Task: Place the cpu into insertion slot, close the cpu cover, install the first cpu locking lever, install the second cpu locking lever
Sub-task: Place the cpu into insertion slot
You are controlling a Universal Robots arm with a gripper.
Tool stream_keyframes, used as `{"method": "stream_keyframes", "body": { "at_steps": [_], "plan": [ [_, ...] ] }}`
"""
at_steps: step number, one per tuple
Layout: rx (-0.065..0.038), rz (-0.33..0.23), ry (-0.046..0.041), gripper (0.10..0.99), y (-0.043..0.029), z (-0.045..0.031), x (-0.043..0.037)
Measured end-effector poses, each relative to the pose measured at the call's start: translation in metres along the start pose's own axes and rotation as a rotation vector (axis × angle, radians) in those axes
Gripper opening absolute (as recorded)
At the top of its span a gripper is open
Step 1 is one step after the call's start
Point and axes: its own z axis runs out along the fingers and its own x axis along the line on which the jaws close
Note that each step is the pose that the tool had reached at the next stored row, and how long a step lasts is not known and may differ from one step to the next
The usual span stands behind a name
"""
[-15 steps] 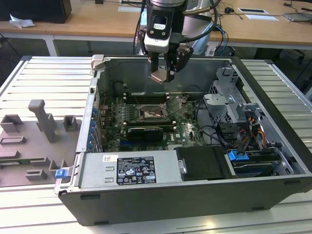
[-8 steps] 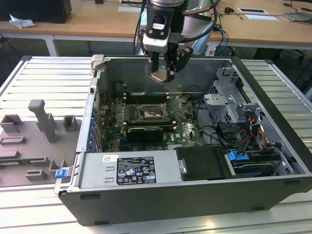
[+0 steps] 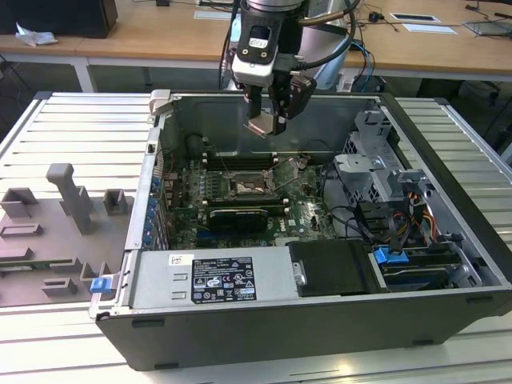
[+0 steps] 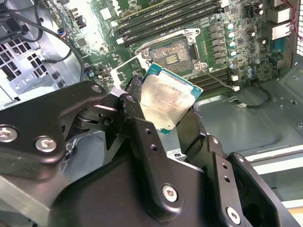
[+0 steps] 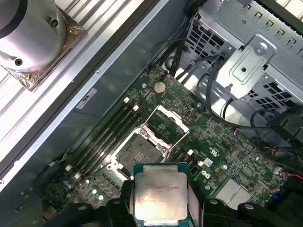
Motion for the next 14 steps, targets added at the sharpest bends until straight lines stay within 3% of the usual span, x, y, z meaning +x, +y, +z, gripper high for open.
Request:
{"method": "stream_keyframes", "body": {
  "at_steps": [14],
  "plan": [
    [-0.001,0.057,-0.0052,0.541,-0.0001,0.0009,0.0000]
  ]
}}
